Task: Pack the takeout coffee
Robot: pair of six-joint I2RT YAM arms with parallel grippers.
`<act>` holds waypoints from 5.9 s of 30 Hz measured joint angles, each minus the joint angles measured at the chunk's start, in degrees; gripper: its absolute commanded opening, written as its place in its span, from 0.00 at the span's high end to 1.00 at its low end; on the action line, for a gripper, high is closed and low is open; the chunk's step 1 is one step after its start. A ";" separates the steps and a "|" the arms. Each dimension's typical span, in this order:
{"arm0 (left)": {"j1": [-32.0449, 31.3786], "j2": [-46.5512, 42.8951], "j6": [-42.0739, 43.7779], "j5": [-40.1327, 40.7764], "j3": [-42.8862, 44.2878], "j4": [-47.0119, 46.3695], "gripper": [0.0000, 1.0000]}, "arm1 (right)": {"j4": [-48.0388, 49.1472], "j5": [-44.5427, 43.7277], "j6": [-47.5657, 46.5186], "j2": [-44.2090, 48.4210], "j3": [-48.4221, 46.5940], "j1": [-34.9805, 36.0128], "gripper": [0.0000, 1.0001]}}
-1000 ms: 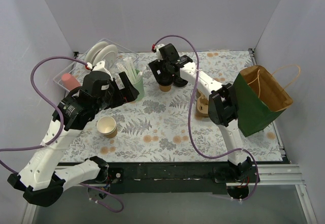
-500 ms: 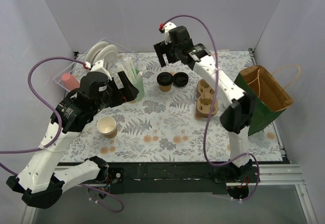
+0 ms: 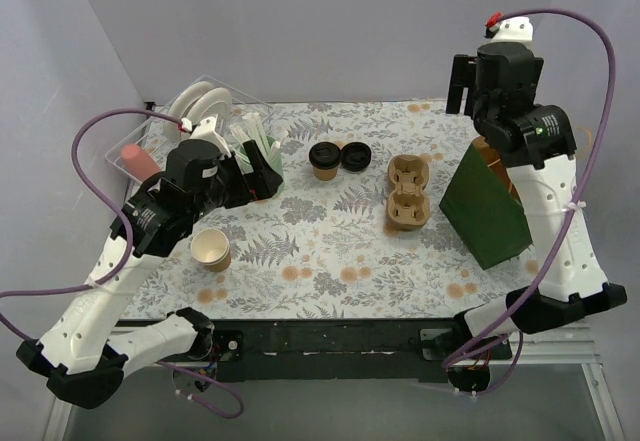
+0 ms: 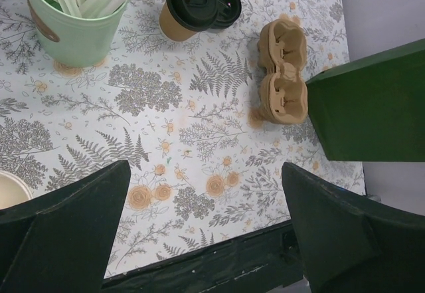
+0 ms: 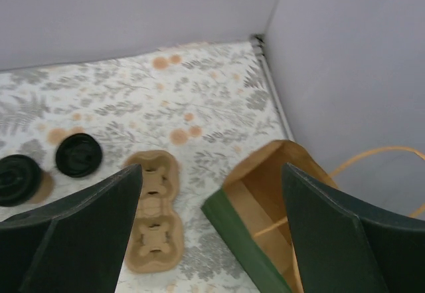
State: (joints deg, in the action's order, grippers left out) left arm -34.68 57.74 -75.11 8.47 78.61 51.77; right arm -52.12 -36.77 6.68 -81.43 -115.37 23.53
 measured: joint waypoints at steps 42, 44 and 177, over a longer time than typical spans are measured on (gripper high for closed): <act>0.00 1.90 2.82 -0.76 -0.04 -0.83 0.02 | -5.73 10.64 13.29 -10.40 13.86 -18.53 0.47; 0.00 1.90 2.91 -0.79 -0.07 -0.90 0.02 | -5.51 11.21 13.27 -10.16 15.15 -18.62 0.51; 10.73 -5.03 -13.97 -28.33 -2.36 15.54 0.08 | 20.55 52.50 -49.70 -6.86 49.55 -12.26 0.32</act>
State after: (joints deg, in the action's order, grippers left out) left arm -23.94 52.71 -89.08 -19.86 76.25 67.31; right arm -31.57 15.73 -43.03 -88.29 -65.82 11.27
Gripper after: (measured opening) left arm 0.921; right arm 0.684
